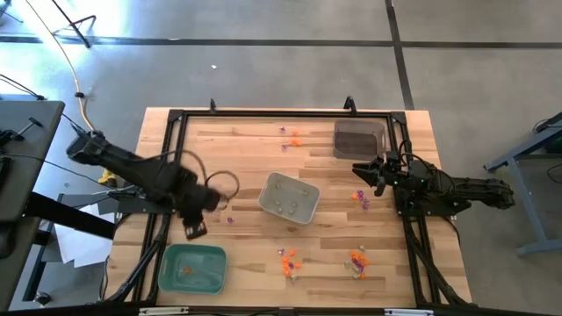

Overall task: Sort Halloween decoration
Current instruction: Put the orange spider toy into the green bin

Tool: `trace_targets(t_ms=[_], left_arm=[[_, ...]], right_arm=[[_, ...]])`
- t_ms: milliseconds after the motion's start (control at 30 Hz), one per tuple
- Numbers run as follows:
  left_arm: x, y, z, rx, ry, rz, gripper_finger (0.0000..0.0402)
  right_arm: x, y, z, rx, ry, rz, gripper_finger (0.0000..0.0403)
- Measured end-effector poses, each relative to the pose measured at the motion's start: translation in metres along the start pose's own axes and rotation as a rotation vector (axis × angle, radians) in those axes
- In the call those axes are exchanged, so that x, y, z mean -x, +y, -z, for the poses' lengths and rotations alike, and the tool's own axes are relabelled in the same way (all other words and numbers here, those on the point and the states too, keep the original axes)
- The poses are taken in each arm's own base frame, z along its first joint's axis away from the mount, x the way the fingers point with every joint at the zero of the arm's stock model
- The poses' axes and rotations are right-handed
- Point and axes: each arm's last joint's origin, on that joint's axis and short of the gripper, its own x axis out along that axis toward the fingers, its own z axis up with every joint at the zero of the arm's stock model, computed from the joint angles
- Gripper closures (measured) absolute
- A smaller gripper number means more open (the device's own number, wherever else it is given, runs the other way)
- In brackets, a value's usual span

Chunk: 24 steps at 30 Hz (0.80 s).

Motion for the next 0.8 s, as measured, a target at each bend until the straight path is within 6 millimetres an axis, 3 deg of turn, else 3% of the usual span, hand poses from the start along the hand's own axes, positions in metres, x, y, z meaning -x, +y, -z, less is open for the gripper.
trace_targets(t_ms=[400,600,800], left_arm=[[-0.035,-0.06,0.037,0.201,0.034,0.126,0.0401],[-0.052,-0.069,0.041,0.346,0.048,0.075,0.0392],[-0.055,-0.072,0.037,0.37,-0.039,0.091,0.0363]], right_arm=[[0.0,0.0,0.0,0.0,0.0,0.0,0.0277],[0.0,0.0,0.0,0.0,0.0,0.0,0.0277],[0.0,0.0,0.0,0.0,0.0,0.0,0.0277]])
